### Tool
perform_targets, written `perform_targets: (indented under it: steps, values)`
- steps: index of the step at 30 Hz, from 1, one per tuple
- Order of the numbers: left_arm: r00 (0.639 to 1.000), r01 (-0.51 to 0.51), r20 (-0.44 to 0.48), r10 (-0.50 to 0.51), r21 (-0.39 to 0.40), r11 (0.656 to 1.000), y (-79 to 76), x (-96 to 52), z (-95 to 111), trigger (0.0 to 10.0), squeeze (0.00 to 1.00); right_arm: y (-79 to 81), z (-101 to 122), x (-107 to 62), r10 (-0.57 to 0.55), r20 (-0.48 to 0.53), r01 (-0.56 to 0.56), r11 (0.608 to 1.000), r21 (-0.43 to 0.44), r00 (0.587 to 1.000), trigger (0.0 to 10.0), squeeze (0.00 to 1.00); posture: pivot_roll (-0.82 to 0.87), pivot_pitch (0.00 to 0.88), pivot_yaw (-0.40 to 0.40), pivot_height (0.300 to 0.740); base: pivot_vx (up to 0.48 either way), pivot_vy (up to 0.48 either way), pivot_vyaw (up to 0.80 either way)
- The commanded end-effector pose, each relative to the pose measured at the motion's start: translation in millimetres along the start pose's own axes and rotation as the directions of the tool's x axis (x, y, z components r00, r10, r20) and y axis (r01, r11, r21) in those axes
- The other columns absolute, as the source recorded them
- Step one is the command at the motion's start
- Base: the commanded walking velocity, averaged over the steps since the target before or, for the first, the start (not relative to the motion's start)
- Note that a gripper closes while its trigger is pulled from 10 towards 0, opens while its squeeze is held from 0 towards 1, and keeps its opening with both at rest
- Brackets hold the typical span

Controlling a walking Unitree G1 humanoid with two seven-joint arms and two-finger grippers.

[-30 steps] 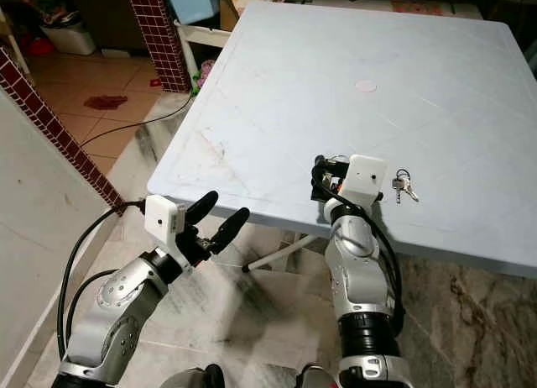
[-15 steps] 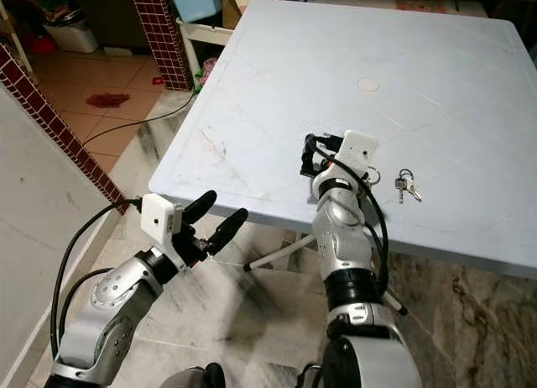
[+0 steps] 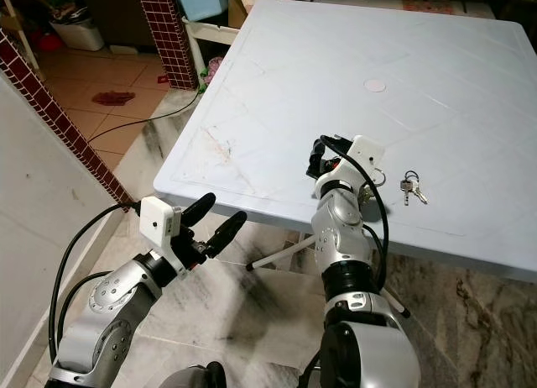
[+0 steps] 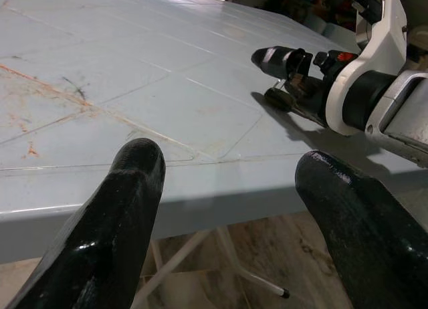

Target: Hang keys on a hook

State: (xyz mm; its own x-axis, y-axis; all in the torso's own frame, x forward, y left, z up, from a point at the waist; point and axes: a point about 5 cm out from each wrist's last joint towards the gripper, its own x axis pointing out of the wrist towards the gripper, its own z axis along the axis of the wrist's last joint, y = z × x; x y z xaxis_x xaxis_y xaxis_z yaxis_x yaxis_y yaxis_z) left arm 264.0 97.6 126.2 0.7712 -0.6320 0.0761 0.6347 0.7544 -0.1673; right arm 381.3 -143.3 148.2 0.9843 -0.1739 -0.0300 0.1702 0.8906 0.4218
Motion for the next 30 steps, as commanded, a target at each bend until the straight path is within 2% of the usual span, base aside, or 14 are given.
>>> perform_targets:
  steps: [1, 6, 9, 12, 18, 23, 24, 30]
  values:
    - [1.000, 0.006, -0.007, -0.006, 0.009, 1.000, -1.4, -1.9, 0.4, 10.0, 0.00, 1.1, 0.6, 1.9, -0.013, -0.006, 0.013, 1.000, 0.018, 1.000, 0.0, 0.00, 0.01, 0.175, 0.067, 0.740, 0.000, 0.000, 0.00]
    - [1.000, 0.007, -0.009, -0.007, 0.011, 1.000, -1.9, -1.8, 0.1, 10.0, 0.00, 1.8, 1.7, 2.2, -0.012, 0.004, 0.012, 1.000, 0.003, 1.000, 0.0, 0.00, 0.01, 0.174, 0.066, 0.740, 0.000, 0.000, 0.00]
    - [1.000, 0.003, -0.013, -0.003, 0.013, 1.000, -1.8, -1.8, -0.8, 10.0, 0.00, 1.6, 2.3, 2.2, -0.002, 0.018, 0.004, 0.998, -0.065, 1.000, 0.0, 0.00, 0.01, 0.176, 0.064, 0.740, 0.000, 0.000, 0.00]
    - [1.000, 0.000, -0.017, 0.000, 0.013, 1.000, -1.8, -2.0, -1.8, 10.0, 0.00, 1.0, 1.6, 2.0, 0.006, 0.019, -0.004, 0.996, -0.089, 1.000, 0.0, 0.00, 0.01, 0.176, 0.062, 0.740, 0.000, 0.000, 0.00]
    - [1.000, -0.003, -0.020, 0.003, 0.015, 1.000, -1.9, -2.1, -2.4, 10.0, 0.00, -1.4, -1.2, 1.9, -0.015, 0.001, 0.015, 0.997, -0.080, 1.000, 0.0, 0.00, 0.01, 0.176, 0.060, 0.740, 0.000, 0.000, 0.00]
    - [1.000, -0.006, -0.020, 0.006, 0.015, 1.000, -1.9, -2.2, -2.6, 10.0, 0.00, 5.6, -6.2, -1.4, -0.008, -0.017, 0.007, 0.999, -0.047, 1.000, 0.0, 0.00, 0.01, 0.176, 0.059, 0.740, 0.000, 0.000, 0.00]
    - [1.000, -0.006, -0.021, 0.007, 0.015, 1.000, -2.0, -2.2, -2.9, 10.0, 0.00, 11.6, -9.0, -3.6, 0.020, -0.024, -0.021, 0.999, -0.035, 1.000, 0.0, 0.00, 0.01, 0.177, 0.059, 0.740, 0.000, 0.000, 0.00]
    - [1.000, -0.003, -0.021, 0.003, 0.016, 1.000, -2.7, -1.2, -3.1, 10.0, 0.00, 12.0, -12.8, -4.3, 0.014, -0.041, -0.015, 1.000, -0.020, 0.999, 0.0, 0.00, 0.01, 0.177, 0.059, 0.740, 0.000, 0.000, 0.00]
